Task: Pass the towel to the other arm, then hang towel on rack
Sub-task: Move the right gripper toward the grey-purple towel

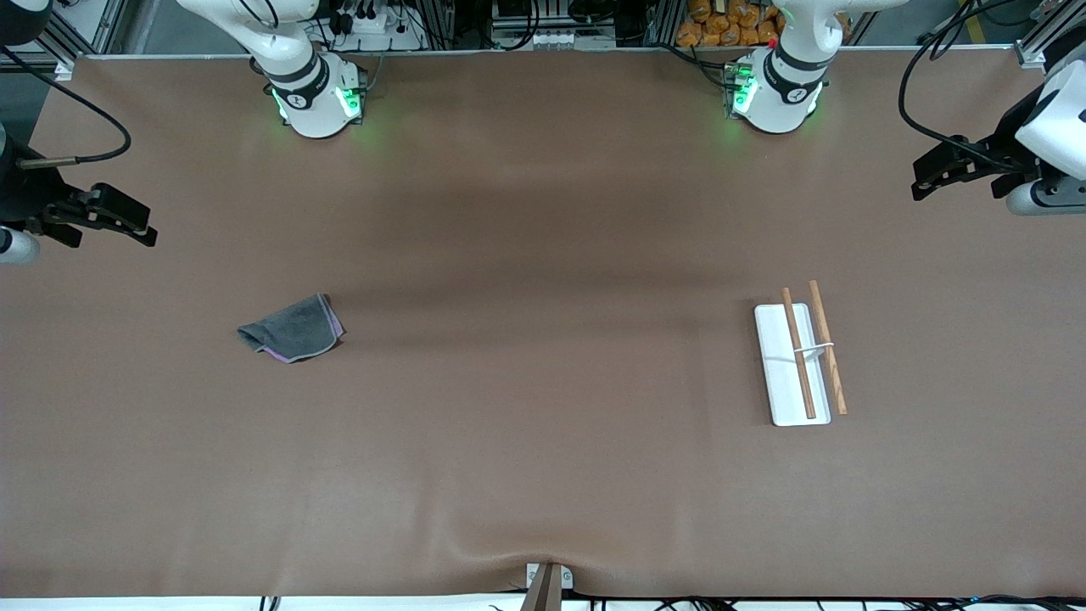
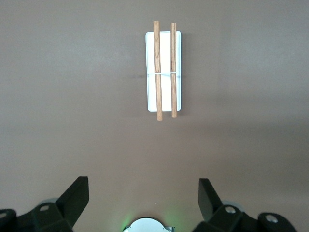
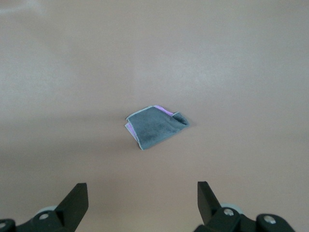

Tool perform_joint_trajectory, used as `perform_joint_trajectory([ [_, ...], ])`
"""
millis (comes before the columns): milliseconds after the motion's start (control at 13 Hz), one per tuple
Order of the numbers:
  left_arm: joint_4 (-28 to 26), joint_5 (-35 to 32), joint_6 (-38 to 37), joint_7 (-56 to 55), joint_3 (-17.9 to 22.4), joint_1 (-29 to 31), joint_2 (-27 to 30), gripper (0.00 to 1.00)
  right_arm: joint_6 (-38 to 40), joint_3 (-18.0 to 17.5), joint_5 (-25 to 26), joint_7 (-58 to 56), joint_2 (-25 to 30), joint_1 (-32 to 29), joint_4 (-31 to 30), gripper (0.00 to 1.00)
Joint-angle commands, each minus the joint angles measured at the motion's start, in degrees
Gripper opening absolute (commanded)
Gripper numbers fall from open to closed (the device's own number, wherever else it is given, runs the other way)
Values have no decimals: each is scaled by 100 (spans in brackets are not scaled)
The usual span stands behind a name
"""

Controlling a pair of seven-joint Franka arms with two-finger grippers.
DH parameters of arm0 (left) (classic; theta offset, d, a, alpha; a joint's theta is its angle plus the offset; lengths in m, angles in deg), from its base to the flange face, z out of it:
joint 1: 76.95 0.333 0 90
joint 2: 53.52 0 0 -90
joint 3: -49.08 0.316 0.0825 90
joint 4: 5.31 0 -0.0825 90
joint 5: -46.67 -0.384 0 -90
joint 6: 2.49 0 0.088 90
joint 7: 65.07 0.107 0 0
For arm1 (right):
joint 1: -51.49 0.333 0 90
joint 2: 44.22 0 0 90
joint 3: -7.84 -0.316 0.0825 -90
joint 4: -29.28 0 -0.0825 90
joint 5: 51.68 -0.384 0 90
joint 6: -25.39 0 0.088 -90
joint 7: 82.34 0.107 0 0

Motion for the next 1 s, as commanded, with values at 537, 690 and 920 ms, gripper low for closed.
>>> perform_joint_trajectory([
  [537,146,30,-103,-17,-30,21,-37,100,-118,585,266,107,-82,615,61,100],
  [690,137,30,-112,-8,-30,21,-29,100,-127,594,309,63,-308,589,70,100],
  [920,119,30,-173,-17,-47,21,-29,100,-154,594,345,28,-827,379,87,100],
])
